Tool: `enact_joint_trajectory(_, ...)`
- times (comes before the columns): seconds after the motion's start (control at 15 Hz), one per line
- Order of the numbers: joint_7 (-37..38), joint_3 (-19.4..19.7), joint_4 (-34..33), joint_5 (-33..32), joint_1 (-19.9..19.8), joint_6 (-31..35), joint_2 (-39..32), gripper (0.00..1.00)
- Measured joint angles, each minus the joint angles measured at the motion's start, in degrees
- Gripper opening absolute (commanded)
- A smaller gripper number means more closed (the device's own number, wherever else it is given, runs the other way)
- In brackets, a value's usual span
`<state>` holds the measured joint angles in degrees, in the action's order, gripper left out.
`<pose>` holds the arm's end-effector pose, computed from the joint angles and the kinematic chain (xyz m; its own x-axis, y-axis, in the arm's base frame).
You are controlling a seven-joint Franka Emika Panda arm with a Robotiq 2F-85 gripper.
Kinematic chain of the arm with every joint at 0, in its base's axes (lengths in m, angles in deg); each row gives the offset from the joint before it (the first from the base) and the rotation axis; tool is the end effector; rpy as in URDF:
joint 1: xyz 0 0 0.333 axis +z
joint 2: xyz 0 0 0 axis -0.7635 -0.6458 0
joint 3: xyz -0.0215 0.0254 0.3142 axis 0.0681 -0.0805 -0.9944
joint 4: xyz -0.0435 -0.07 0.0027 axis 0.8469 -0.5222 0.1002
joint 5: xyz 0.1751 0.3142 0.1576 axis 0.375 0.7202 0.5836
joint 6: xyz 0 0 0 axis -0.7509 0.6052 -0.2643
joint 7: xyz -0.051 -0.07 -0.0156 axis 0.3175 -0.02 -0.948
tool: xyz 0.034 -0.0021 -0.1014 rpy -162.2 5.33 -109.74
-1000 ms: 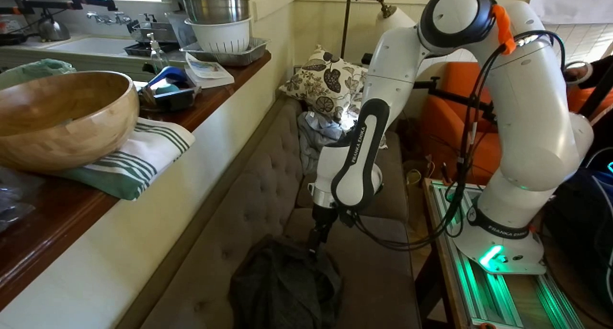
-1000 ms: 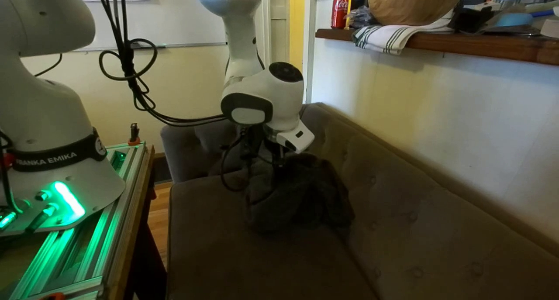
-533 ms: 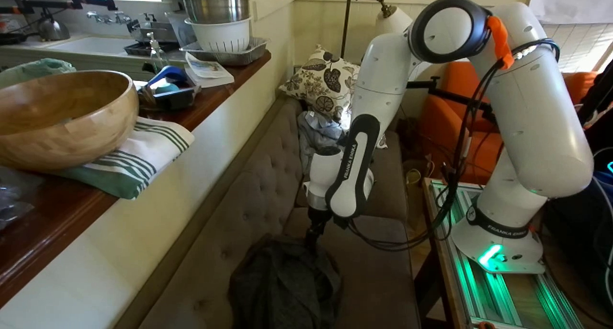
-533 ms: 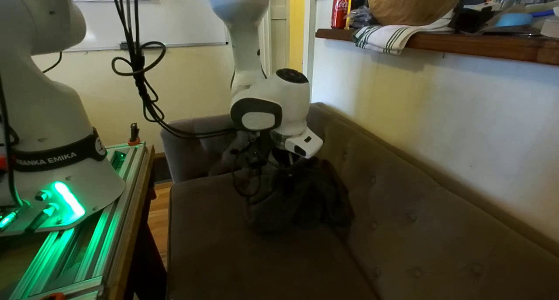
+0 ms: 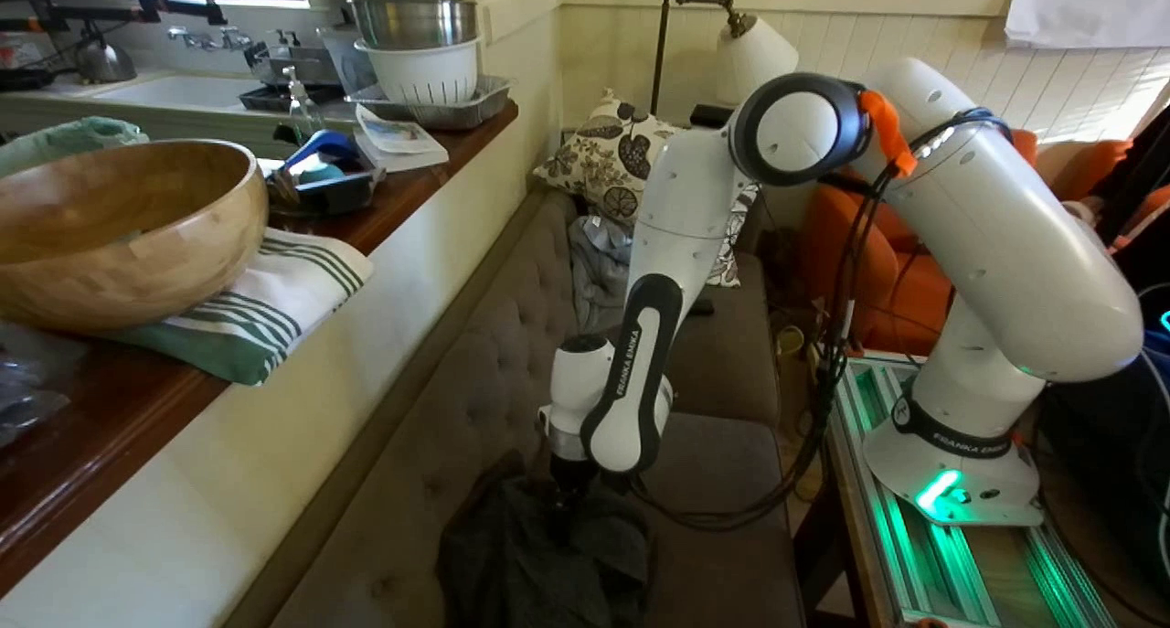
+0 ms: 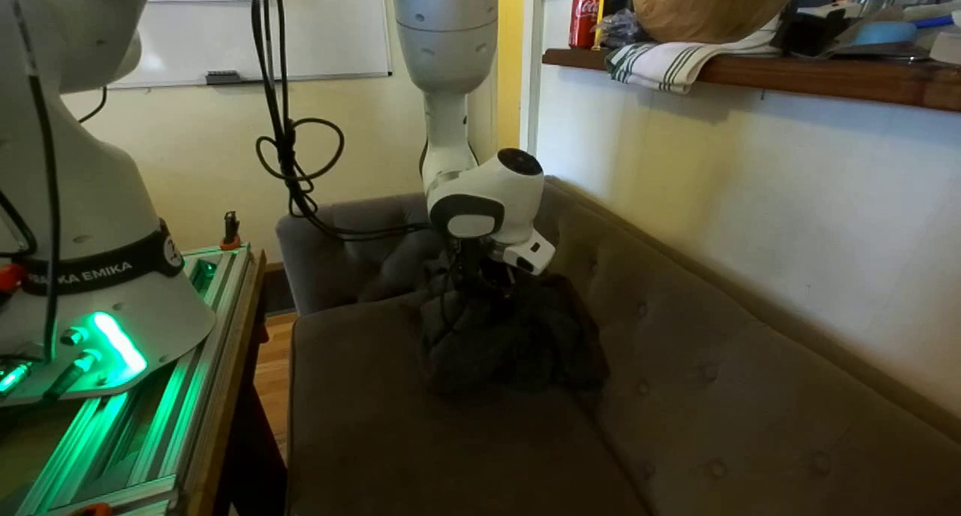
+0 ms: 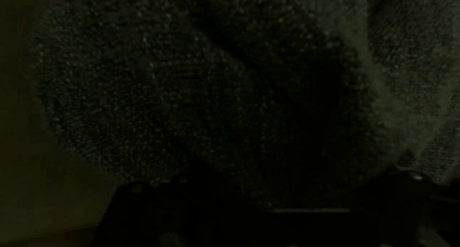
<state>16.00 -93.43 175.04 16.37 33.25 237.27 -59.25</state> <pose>0.5120 0.0666 -0.0003 0.9931 -0.1159 -0.0203 -0.1166 -0.9468 -0.3000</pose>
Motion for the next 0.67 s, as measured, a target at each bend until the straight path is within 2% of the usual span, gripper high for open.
enact_joint_trajectory(0.27, -0.17, 0.11, -0.03, 1.62, -5.18, -2.33, -3.74, 1.00)
enact_joint_trajectory(0.33, -0.26, 0.28, 0.29, 1.95, -6.74, -2.91, -4.53, 0.75)
enact_joint_trajectory(0.47, -0.55, 0.32, 0.30, 2.30, -9.41, -4.00, -6.25, 0.66)
enact_joint_trajectory(0.67, -0.75, -0.82, -0.27, 2.91, -11.50, -4.07, -7.97, 0.44)
